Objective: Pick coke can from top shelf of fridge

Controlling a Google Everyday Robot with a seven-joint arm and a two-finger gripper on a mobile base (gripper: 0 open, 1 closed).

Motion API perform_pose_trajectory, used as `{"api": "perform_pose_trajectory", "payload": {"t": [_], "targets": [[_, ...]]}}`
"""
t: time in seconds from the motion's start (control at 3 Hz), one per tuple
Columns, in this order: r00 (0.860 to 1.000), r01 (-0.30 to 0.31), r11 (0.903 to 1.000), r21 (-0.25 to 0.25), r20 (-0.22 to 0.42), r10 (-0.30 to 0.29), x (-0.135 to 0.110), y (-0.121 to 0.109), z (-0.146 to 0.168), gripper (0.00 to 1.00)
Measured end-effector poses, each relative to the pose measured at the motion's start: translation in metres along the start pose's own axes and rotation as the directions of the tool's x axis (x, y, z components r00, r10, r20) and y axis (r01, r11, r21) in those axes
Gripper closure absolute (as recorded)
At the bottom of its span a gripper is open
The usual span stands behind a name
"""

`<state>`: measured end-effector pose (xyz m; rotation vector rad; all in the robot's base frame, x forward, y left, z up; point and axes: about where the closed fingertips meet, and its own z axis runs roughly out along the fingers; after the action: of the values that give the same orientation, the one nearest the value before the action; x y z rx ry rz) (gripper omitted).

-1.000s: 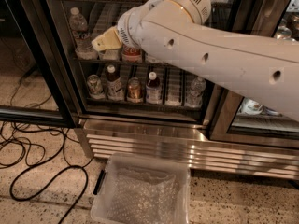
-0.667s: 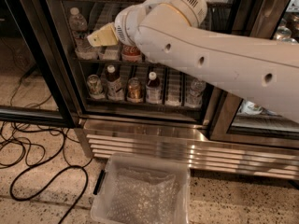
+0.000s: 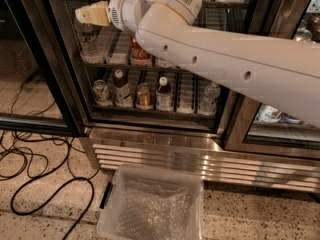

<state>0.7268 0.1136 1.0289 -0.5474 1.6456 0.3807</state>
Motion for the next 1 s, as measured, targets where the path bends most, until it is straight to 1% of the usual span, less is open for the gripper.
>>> {"api": "perform_pose_trajectory", "payload": {"t": [0.33,0.67,1.0], "targets": [[1.0,-0.02,0.9998,0.003,0.002,0.02,-0.001,0.001,-0.001,0.0],[1.0,-0.007,1.0,0.002,0.018,0.007,-0.008,0.002,0.003,0.0],[0.997,0.002,0.9999,0.01,0.071,-0.003,-0.031,-0.002,0.025,0.0]]}}
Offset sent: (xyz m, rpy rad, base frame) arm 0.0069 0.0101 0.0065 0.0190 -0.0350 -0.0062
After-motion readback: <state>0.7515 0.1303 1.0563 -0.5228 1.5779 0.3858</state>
